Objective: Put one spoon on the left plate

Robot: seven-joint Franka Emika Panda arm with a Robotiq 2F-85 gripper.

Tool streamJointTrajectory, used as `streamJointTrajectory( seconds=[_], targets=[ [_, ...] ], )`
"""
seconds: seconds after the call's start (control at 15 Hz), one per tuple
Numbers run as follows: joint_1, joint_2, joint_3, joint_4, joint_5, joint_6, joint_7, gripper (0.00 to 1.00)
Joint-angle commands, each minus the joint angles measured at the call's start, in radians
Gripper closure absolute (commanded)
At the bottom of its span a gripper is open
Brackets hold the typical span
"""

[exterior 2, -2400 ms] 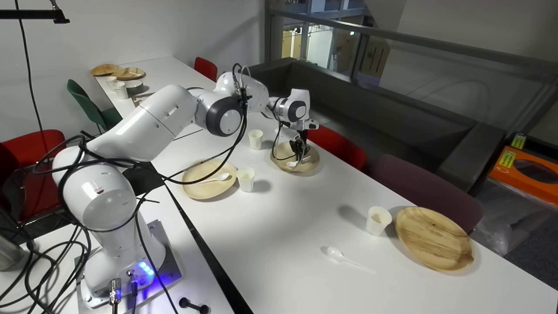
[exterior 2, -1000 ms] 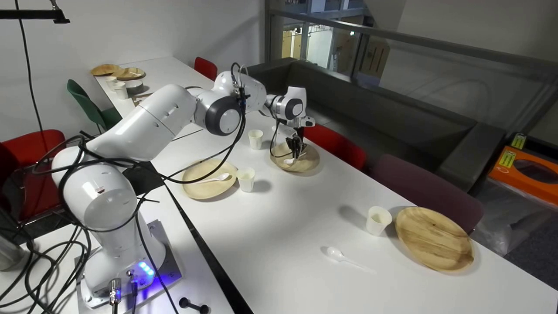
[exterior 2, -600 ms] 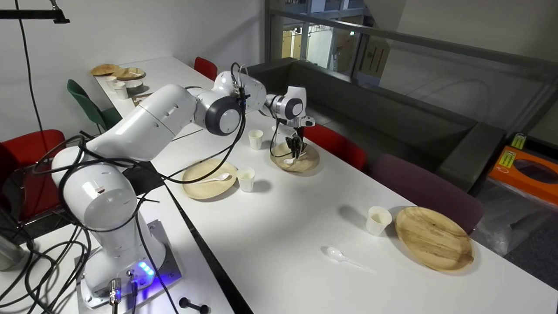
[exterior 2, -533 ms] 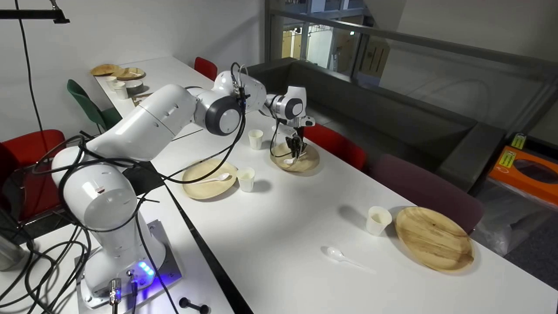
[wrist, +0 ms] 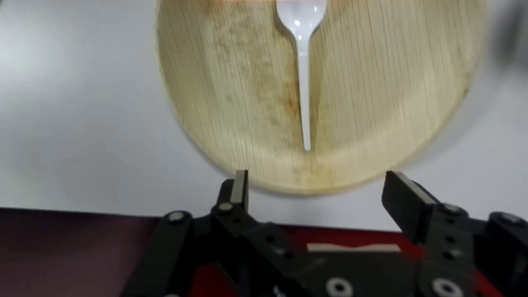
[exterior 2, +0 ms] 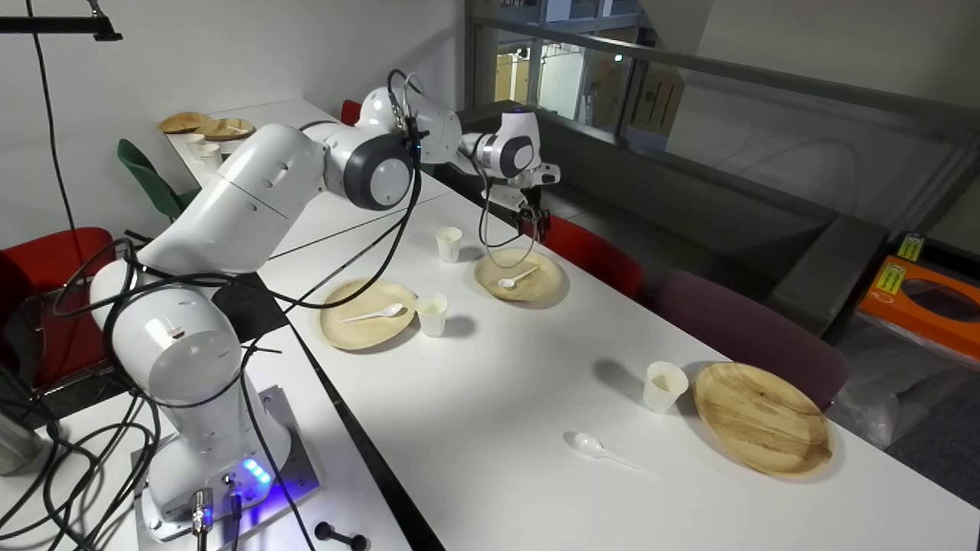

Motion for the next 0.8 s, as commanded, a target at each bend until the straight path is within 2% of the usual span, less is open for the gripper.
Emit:
streamJointTrajectory(
  seconds=[0.0, 0.27, 0.4, 0.47, 0.73],
  targets=[
    [0.058, -0.218, -0.052, -0.224, -0.045, 0.065, 0.105, 0.00],
    [0.125, -0.372, -0.073, -0.357, -0.106, 0.019, 0.234, 0.00],
    [0.148, -0.439, -0.061, -0.437, -0.130, 0.024, 0.291, 0.00],
    [0.108, -0.316, -0.040, -0.278, -0.102, 0.010, 0.237, 0.00],
    [0.129, -0.391, -0.030, -0.374, -0.120, 0.010, 0.278, 0.00]
  ],
)
